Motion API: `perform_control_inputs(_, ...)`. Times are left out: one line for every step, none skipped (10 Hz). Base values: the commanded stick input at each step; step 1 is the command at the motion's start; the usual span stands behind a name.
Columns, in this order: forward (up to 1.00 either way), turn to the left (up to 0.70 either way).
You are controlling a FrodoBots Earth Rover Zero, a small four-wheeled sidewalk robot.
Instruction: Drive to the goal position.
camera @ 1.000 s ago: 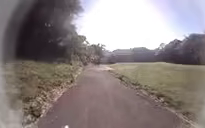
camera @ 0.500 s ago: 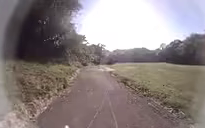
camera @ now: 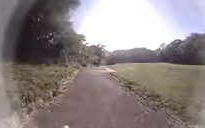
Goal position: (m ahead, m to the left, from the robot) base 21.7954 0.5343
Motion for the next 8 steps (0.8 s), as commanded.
perform_control_inputs(1.0, 0.01)
perform_control_inputs(1.0, 0.01)
perform_control_inputs(1.0, 0.01)
perform_control_inputs(1.0, 0.01)
perform_control_inputs(1.0, 0.01)
perform_control_inputs(1.0, 0.01)
perform_control_inputs(1.0, 0.15)
perform_control_inputs(1.0, 0.17)
